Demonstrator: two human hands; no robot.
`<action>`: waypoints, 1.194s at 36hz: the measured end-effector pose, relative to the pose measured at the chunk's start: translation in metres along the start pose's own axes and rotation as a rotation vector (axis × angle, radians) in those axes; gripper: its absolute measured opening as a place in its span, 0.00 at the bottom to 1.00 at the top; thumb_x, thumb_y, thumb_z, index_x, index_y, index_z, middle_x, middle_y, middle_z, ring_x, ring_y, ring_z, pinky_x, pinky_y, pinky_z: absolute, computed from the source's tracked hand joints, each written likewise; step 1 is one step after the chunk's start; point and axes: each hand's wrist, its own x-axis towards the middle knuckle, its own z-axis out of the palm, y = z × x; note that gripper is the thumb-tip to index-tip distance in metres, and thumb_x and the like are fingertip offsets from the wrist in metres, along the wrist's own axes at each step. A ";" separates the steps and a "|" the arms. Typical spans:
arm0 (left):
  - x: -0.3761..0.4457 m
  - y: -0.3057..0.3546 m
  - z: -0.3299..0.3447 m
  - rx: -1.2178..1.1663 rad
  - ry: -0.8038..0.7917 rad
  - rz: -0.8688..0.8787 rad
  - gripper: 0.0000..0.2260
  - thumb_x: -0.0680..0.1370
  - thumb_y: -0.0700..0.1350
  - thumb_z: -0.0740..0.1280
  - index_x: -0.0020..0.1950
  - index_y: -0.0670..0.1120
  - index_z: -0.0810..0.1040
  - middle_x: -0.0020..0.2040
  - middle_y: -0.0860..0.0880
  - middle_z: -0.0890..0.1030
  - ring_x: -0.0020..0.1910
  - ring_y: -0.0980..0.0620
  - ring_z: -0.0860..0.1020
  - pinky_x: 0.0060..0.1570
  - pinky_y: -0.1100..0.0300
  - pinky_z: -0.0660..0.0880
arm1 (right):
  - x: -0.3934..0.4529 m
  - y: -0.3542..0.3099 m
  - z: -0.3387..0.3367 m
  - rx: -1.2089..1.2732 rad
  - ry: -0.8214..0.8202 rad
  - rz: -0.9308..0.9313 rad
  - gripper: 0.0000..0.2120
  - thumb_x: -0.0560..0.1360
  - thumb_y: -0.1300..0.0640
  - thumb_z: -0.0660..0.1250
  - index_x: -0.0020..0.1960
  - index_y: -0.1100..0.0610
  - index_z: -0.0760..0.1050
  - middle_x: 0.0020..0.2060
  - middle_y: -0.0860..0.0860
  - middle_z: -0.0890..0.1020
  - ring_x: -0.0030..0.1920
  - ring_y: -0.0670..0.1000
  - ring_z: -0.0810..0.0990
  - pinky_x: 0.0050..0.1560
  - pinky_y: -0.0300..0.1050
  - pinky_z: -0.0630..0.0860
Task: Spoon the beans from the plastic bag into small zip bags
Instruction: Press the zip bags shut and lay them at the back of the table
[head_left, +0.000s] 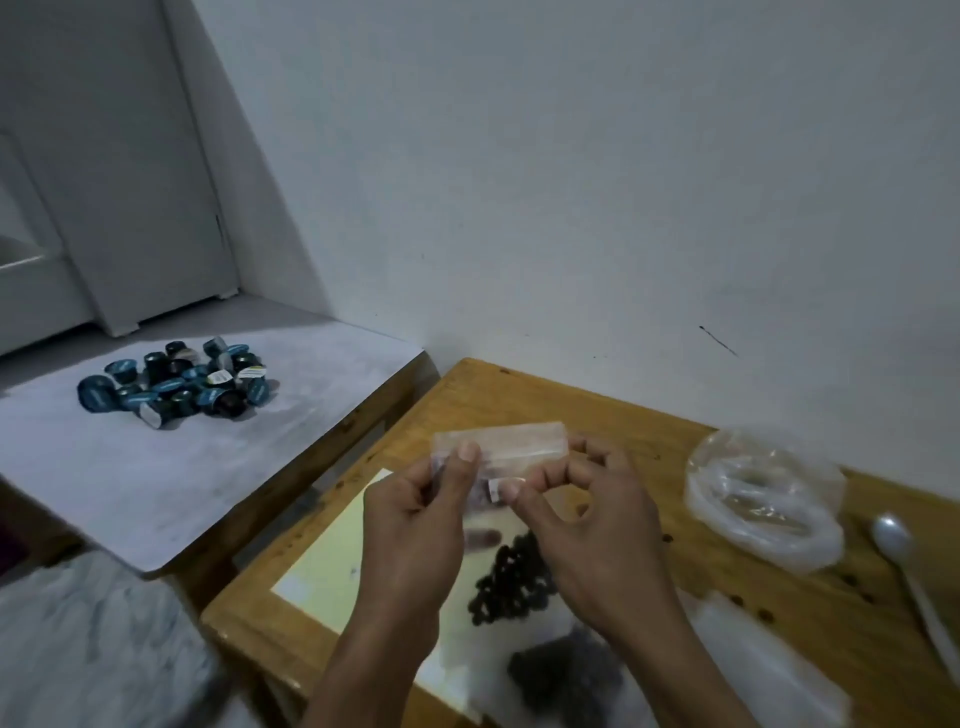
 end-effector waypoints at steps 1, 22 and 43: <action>-0.001 -0.001 0.004 0.005 -0.019 -0.003 0.10 0.80 0.46 0.67 0.47 0.45 0.86 0.42 0.46 0.87 0.43 0.48 0.85 0.36 0.54 0.81 | 0.000 0.002 -0.004 -0.008 0.014 -0.002 0.09 0.69 0.46 0.76 0.36 0.47 0.79 0.58 0.40 0.73 0.61 0.41 0.70 0.61 0.49 0.74; -0.010 -0.004 0.017 0.160 -0.205 0.097 0.15 0.71 0.39 0.76 0.57 0.47 0.83 0.47 0.49 0.87 0.48 0.51 0.86 0.42 0.56 0.82 | -0.008 0.020 -0.029 0.648 0.085 0.149 0.18 0.59 0.58 0.80 0.41 0.61 0.75 0.37 0.53 0.84 0.40 0.48 0.84 0.41 0.41 0.82; 0.068 -0.025 0.017 0.265 -0.066 0.000 0.12 0.71 0.40 0.78 0.53 0.45 0.82 0.42 0.48 0.87 0.41 0.48 0.86 0.43 0.51 0.83 | 0.034 0.038 -0.001 0.416 0.008 0.262 0.20 0.72 0.64 0.74 0.52 0.43 0.71 0.46 0.48 0.84 0.42 0.48 0.85 0.37 0.40 0.80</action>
